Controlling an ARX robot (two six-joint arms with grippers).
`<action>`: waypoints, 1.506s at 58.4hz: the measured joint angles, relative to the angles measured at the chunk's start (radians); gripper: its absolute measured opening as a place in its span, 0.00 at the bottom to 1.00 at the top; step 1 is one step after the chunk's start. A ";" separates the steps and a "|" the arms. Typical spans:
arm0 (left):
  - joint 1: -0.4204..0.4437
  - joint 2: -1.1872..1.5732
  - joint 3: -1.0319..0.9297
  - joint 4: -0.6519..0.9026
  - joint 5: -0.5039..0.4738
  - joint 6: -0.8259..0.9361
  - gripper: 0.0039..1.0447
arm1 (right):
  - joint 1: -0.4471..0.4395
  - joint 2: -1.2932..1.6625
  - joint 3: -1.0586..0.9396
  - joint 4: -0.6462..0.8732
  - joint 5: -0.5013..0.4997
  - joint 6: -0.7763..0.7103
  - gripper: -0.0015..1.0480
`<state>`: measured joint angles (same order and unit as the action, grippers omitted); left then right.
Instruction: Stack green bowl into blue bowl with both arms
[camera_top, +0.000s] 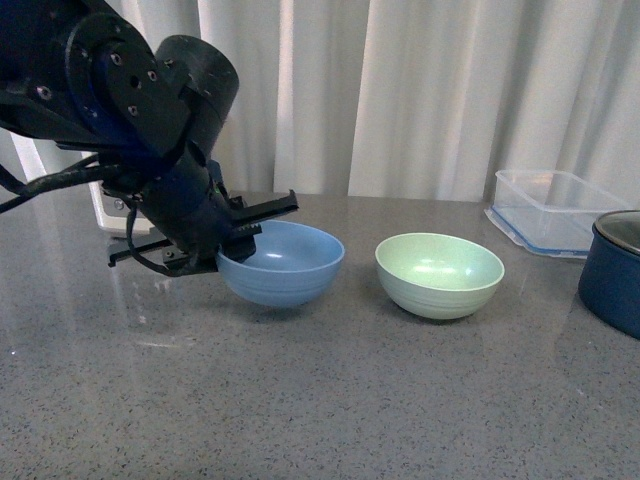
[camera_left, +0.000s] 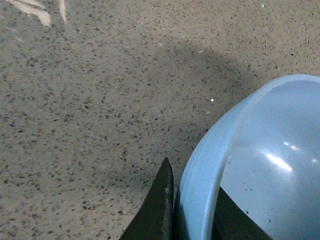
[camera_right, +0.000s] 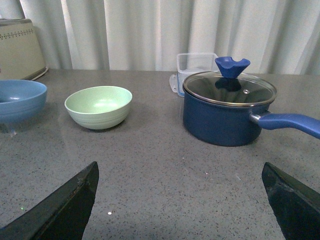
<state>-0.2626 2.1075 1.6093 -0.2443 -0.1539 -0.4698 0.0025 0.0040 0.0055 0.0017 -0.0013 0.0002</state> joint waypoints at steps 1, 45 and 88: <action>-0.006 0.005 0.002 0.000 -0.002 0.000 0.07 | 0.000 0.000 0.000 0.000 0.000 0.000 0.90; -0.054 -0.037 -0.067 0.150 0.079 0.036 0.51 | 0.000 0.000 0.000 0.000 0.000 0.000 0.90; 0.141 -0.778 -1.253 1.207 0.036 0.462 0.03 | 0.000 0.000 0.000 0.000 0.000 0.000 0.90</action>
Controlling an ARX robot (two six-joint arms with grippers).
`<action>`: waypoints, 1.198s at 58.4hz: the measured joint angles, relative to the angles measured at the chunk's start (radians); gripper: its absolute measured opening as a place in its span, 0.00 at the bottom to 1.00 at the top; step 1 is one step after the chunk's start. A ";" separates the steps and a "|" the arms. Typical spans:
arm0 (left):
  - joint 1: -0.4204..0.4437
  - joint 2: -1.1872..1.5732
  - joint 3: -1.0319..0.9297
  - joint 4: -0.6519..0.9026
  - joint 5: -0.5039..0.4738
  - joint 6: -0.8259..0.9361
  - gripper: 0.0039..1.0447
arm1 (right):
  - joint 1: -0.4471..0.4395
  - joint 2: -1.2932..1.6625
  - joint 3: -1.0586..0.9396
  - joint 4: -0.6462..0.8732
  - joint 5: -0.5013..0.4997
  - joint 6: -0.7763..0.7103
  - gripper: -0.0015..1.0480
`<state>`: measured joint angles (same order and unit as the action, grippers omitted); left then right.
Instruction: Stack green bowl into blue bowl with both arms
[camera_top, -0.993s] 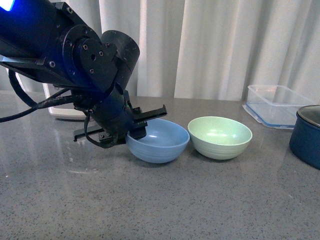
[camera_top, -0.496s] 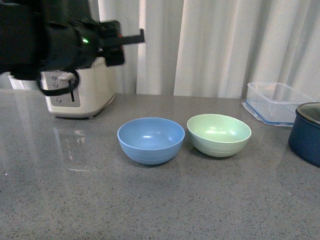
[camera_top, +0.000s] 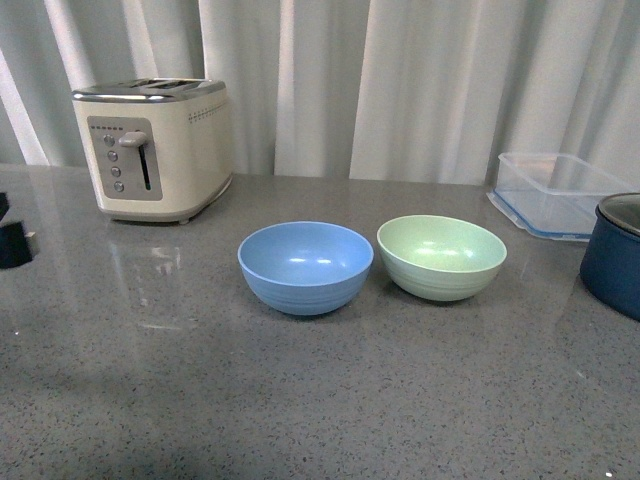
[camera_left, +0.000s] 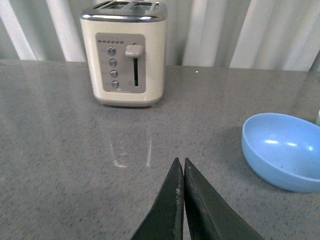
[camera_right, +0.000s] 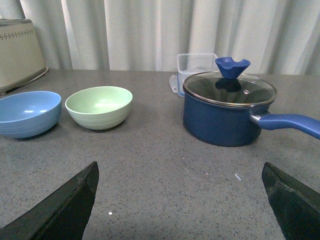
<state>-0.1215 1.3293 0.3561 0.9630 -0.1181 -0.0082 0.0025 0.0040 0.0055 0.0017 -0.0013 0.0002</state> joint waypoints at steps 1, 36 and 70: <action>0.004 -0.012 -0.014 0.000 0.003 0.000 0.03 | 0.000 0.000 0.000 0.000 0.000 0.000 0.90; 0.119 -0.370 -0.298 -0.067 0.116 0.000 0.03 | 0.000 0.000 0.000 0.000 0.000 0.000 0.90; 0.119 -0.792 -0.335 -0.433 0.116 0.000 0.03 | 0.000 0.000 0.000 0.000 0.000 0.000 0.90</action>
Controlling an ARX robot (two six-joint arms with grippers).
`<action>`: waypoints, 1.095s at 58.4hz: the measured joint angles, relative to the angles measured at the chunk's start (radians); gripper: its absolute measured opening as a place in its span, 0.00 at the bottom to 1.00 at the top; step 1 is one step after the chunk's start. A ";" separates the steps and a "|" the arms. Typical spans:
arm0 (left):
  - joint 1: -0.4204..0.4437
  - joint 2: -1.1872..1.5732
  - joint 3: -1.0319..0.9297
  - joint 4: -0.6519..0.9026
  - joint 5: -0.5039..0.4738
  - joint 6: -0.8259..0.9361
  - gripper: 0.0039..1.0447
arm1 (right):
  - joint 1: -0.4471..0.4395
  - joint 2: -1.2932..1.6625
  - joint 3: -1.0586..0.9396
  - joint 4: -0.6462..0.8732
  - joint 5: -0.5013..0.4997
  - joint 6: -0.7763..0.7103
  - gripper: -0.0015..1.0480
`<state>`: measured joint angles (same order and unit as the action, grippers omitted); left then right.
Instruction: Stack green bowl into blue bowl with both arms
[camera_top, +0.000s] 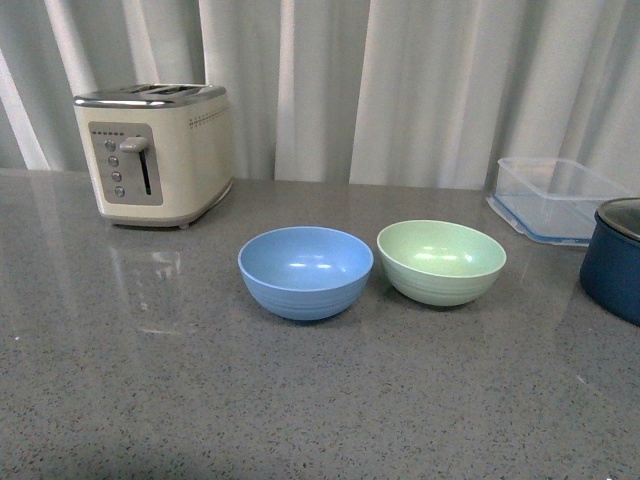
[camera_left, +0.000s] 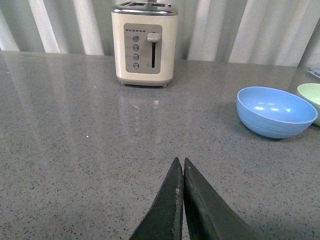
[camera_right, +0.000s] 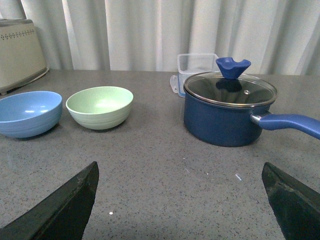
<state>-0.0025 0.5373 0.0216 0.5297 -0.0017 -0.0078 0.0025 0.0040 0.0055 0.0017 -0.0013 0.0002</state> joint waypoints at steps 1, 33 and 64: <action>0.000 -0.013 0.000 -0.012 0.000 0.000 0.03 | 0.000 0.000 0.000 0.000 0.000 0.000 0.90; 0.000 -0.295 0.000 -0.284 0.000 0.000 0.03 | 0.000 0.000 0.000 0.000 0.000 0.000 0.90; 0.000 -0.533 0.000 -0.528 -0.001 0.000 0.08 | 0.000 0.000 0.000 0.000 0.000 0.000 0.90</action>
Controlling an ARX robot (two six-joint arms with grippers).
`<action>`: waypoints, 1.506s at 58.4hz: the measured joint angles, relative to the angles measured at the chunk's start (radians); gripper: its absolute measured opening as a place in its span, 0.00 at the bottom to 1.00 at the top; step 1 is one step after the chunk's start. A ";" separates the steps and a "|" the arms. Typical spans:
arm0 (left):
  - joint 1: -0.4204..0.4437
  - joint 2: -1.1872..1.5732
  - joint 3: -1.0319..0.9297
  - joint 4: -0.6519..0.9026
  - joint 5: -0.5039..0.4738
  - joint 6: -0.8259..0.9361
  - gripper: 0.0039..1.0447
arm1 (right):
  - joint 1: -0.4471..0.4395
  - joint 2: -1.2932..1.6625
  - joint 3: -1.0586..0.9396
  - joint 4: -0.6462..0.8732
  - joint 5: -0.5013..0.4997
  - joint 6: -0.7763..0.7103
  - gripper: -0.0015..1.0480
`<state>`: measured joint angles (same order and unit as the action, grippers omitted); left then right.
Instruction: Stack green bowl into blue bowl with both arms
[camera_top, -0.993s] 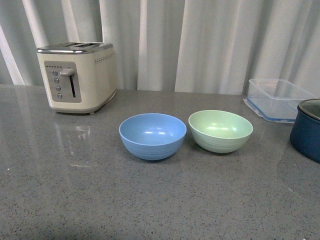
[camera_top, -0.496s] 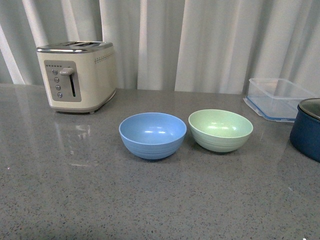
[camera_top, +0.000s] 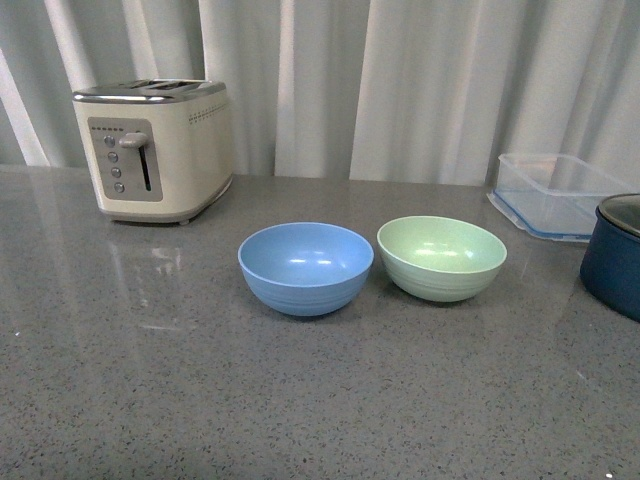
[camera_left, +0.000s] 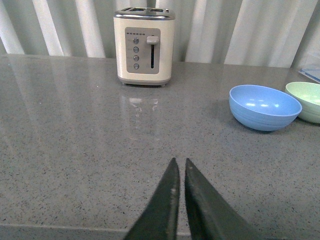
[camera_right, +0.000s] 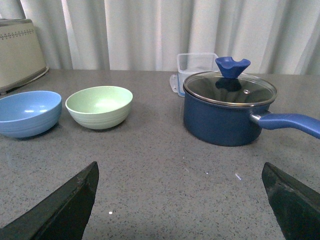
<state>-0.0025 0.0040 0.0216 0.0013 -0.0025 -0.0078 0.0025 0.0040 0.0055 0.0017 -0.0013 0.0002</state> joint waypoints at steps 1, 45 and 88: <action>0.000 0.000 0.000 0.000 0.000 0.000 0.11 | 0.000 0.000 0.000 0.000 0.000 0.000 0.90; 0.000 -0.001 0.000 -0.001 0.000 0.002 0.94 | 0.105 0.541 0.257 0.432 -0.226 0.004 0.90; 0.000 -0.001 0.000 -0.001 0.000 0.002 0.94 | 0.214 1.967 1.491 -0.144 0.109 -0.073 0.90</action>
<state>-0.0025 0.0032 0.0216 0.0006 -0.0021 -0.0063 0.2169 1.9709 1.4967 -0.1425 0.1078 -0.0727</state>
